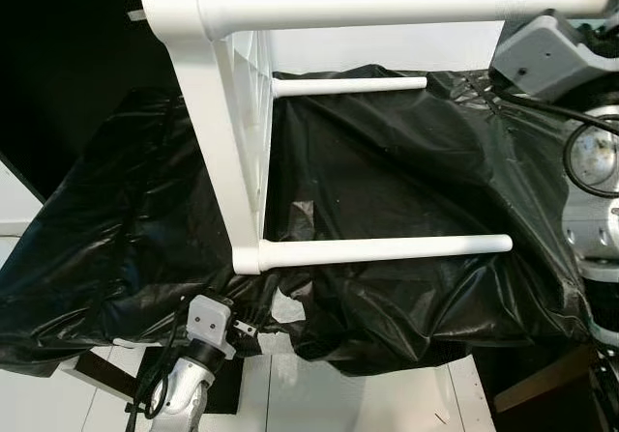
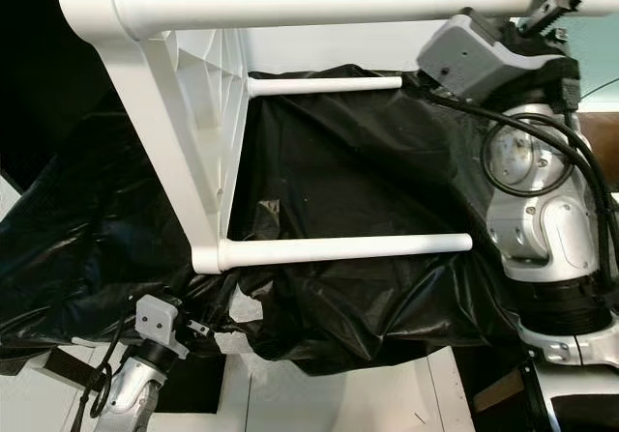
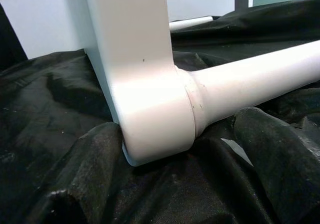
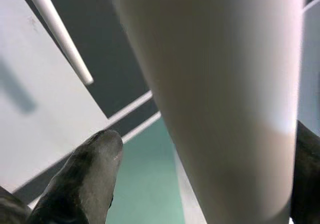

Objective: Building children table

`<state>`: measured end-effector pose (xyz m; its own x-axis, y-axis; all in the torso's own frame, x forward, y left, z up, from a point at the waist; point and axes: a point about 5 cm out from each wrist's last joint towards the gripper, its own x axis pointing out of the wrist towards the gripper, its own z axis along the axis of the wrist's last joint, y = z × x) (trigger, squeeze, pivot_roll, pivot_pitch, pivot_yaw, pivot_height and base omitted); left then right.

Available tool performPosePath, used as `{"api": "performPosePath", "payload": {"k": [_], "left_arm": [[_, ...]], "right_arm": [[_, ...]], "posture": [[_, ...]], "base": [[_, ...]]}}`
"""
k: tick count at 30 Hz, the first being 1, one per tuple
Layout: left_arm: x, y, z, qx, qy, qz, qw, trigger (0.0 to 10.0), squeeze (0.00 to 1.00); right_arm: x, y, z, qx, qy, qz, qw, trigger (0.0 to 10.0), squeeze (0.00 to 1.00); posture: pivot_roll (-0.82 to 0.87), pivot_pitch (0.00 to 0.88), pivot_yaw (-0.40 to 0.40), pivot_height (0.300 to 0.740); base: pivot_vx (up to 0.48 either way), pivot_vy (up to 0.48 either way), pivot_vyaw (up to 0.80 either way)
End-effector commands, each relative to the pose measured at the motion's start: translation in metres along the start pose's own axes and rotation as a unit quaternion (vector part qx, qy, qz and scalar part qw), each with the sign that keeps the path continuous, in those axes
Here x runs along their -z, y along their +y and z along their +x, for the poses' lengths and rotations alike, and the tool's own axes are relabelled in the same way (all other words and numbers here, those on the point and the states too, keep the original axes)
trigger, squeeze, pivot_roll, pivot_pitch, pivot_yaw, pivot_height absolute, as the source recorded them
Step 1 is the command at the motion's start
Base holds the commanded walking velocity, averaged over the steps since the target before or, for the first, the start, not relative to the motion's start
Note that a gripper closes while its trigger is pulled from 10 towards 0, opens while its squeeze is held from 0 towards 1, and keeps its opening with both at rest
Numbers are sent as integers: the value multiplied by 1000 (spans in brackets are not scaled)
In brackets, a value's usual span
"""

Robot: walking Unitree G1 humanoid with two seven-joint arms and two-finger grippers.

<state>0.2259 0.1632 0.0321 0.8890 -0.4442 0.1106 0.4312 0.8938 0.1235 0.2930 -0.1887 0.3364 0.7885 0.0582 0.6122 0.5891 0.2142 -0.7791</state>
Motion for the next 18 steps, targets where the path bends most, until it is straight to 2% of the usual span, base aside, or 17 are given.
{"api": "performPosePath", "payload": {"k": [1,5,12,13,16,17,18], "left_arm": [[27,-15,-21,45,82,-25,995,10000,0],[35,-14,-24,41,99,-29,994,10000,0],[41,-14,-27,38,117,-35,992,10000,0],[45,-15,-29,37,127,-38,990,10000,0],[47,-16,-31,37,134,-41,989,10000,0],[48,-17,-31,37,138,-42,989,10000,0],[50,-17,-32,37,141,-43,988,10000,0]], "right_arm": [[-7,10,1,-33,-15,12,999,10000,0],[-16,14,3,-58,-37,22,997,10000,0],[-17,16,5,-78,-38,35,996,10000,0],[-15,17,6,-84,-34,37,995,8706,0],[-14,18,7,-89,-32,37,995,8706,0],[-14,18,9,-93,-33,38,994,10000,0],[-14,18,10,-98,-34,40,994,10000,0]], "posture": [[-103,33,10,740],[-103,34,9,740],[-108,34,8,740],[-112,35,8,740],[-112,35,8,740],[-114,35,7,740],[-114,35,6,740]], "base": [[0,0,0],[0,0,0],[0,0,0],[0,0,0],[0,0,0],[0,0,0],[0,0,0]]}}
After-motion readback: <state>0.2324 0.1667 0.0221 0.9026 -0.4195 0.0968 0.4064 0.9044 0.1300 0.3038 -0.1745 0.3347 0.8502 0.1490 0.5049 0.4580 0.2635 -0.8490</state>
